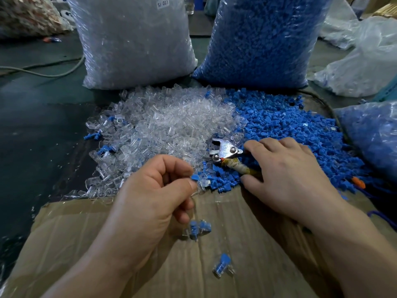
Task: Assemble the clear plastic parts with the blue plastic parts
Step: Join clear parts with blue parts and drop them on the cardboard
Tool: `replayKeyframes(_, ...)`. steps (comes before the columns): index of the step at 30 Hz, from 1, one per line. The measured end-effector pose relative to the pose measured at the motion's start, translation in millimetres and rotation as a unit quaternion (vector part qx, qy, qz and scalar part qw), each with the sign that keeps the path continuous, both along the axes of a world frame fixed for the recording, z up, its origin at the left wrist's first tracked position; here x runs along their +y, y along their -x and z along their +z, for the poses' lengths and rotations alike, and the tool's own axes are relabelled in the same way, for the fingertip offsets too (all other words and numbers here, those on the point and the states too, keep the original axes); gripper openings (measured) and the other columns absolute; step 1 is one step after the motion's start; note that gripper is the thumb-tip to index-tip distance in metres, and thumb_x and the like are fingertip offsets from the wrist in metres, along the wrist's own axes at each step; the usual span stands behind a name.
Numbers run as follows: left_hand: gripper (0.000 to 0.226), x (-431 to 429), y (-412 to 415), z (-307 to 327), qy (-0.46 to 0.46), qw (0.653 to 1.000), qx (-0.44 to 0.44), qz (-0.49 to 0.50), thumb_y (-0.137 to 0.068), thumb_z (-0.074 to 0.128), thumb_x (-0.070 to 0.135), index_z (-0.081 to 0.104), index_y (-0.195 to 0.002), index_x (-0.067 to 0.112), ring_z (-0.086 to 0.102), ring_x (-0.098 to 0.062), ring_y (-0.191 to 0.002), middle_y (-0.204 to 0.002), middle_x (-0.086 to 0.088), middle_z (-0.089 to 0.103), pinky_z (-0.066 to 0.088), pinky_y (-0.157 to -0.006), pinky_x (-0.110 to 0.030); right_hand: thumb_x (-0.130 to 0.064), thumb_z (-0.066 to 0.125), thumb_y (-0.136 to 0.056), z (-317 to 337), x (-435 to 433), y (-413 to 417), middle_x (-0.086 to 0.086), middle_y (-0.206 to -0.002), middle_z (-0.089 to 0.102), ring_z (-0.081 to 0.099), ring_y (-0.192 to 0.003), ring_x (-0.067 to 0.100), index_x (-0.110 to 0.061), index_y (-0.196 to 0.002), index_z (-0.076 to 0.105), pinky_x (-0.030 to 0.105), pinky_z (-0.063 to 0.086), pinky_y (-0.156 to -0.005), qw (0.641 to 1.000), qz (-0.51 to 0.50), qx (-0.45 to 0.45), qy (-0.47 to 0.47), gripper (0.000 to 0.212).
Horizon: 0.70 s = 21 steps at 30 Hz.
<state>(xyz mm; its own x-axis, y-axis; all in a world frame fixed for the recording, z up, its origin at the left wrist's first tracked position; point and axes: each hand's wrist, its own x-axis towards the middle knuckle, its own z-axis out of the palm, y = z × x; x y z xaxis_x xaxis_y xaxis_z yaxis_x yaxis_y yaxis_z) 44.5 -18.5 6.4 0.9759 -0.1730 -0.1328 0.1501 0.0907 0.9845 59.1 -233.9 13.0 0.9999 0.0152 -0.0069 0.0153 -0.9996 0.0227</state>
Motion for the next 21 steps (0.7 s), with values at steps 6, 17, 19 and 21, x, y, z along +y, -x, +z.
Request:
replayKeyframes(6, 0.015, -3, 2, 0, 0.022, 0.999, 0.014, 0.019, -0.086, 0.064, -0.009, 0.066, -0.085, 0.006, 0.051, -0.015, -0.043, -0.056, -0.008, 0.057, 0.044, -0.037, -0.02, -0.054, 0.039, -0.084, 1, 2, -3, -0.009, -0.105, 0.061, 0.046, -0.098, 0.021, -0.034, -0.126, 0.046, 0.042, 0.032, -0.091, 0.999, -0.004, -0.051, -0.02, 0.047)
replayKeyframes(17, 0.022, 4, -4, -5, 0.01, 0.999, -0.029, 0.027, -0.083, 0.067, 0.004, 0.071, -0.078, 0.025, 0.054, -0.015, -0.045, -0.059, -0.004, 0.061, 0.045, -0.04, -0.019, -0.043, 0.05, -0.083, 18, 6, 22, -0.005, -0.09, 0.061, 0.056, -0.082, 0.019, -0.018, -0.115, 0.06, 0.031, 0.043, -0.064, 0.969, 0.123, -0.143, -0.158, 0.042)
replayKeyframes(19, 0.015, 4, -6, -4, 0.012, 0.998, -0.049, 0.027, -0.077, 0.068, 0.013, 0.07, -0.078, 0.028, 0.055, -0.014, -0.045, -0.061, -0.002, 0.063, 0.044, -0.039, -0.017, -0.045, 0.047, -0.082, 16, 9, 27, -0.004, -0.094, 0.064, 0.058, -0.086, 0.021, -0.018, -0.118, 0.06, 0.037, 0.05, -0.067, 0.968, 0.159, -0.12, -0.15, 0.047)
replayKeyframes(21, 0.011, 5, -6, -3, 0.02, 0.998, -0.063, 0.02, -0.071, 0.068, 0.019, 0.071, -0.078, 0.028, 0.057, -0.013, -0.048, -0.066, -0.003, 0.066, 0.046, -0.041, -0.017, -0.046, 0.046, -0.081, 15, 12, 29, -0.003, -0.097, 0.064, 0.058, -0.088, 0.023, -0.017, -0.12, 0.06, 0.043, 0.053, -0.07, 0.967, 0.178, -0.109, -0.148, 0.051)
